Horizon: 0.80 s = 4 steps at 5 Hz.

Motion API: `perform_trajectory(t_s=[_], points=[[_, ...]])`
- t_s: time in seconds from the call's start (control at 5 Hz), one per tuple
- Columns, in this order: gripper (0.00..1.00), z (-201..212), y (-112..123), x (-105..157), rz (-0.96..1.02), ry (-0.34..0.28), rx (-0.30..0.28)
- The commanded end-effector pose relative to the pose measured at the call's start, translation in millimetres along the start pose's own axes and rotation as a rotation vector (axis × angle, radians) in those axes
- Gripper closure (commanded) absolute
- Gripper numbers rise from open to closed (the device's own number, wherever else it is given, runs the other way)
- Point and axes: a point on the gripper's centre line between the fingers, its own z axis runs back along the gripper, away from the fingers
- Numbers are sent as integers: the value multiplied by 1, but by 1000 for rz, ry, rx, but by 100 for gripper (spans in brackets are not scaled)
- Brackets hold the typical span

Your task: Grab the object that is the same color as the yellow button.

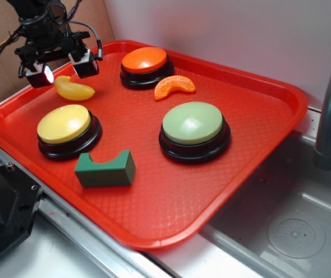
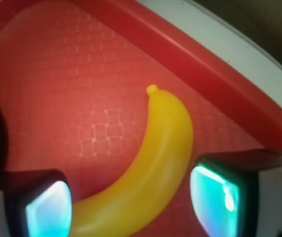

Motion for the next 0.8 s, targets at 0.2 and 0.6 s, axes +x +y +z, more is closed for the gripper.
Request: perform_trajectory(t_s=[0.2,0.6], points=[[100,-15,13,7,3,-24,-9],[100,1,2,-3,-292,31,74]])
